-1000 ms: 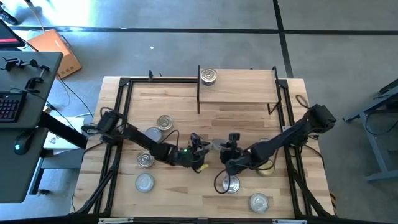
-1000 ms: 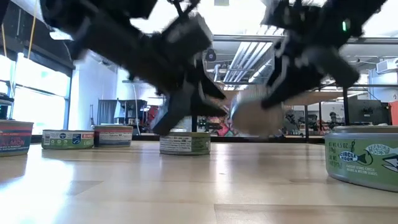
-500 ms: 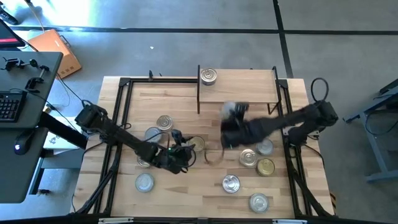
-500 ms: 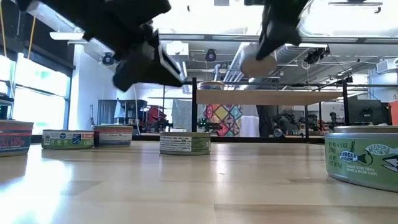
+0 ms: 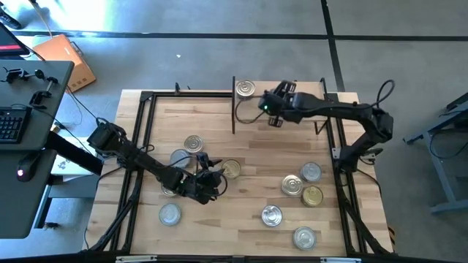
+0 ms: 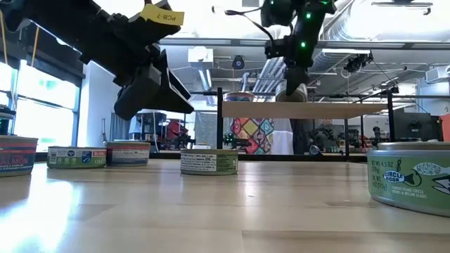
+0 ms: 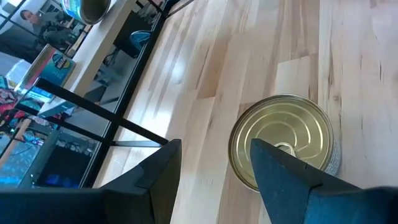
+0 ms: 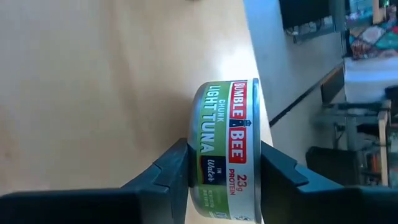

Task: Stack canned seafood by type on shelf
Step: Put the white green tuna can on the shelf

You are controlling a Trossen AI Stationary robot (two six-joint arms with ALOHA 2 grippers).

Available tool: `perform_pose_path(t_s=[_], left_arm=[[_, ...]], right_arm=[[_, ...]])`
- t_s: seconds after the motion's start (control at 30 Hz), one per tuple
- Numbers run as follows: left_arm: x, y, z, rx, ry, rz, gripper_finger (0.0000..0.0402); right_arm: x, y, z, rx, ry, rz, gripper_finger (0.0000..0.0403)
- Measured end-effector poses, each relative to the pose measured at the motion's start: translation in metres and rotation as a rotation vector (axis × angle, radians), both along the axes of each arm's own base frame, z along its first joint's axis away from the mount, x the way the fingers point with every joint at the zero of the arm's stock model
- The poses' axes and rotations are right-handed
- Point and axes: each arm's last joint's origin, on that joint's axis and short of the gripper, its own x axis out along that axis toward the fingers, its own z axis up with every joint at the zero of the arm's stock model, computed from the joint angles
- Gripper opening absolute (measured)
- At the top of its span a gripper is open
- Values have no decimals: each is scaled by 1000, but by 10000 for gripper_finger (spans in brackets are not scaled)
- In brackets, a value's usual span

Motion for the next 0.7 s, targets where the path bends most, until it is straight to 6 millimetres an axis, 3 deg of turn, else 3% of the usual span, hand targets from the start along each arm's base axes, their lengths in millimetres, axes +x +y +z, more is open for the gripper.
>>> perform_pose_path(t_s=[0.17, 0.4, 0.7], left_arm=[[0, 0, 0, -2, -2, 1, 186], [-1, -1, 0, -3, -2, -4, 186], [-1, -2, 0, -3, -3, -6, 186]], right_arm=[[-5, -11, -1, 33, -19, -32, 165], [-3, -9, -5, 171, -59, 28, 187], [-7, -16, -3, 141, -45, 8, 212]])
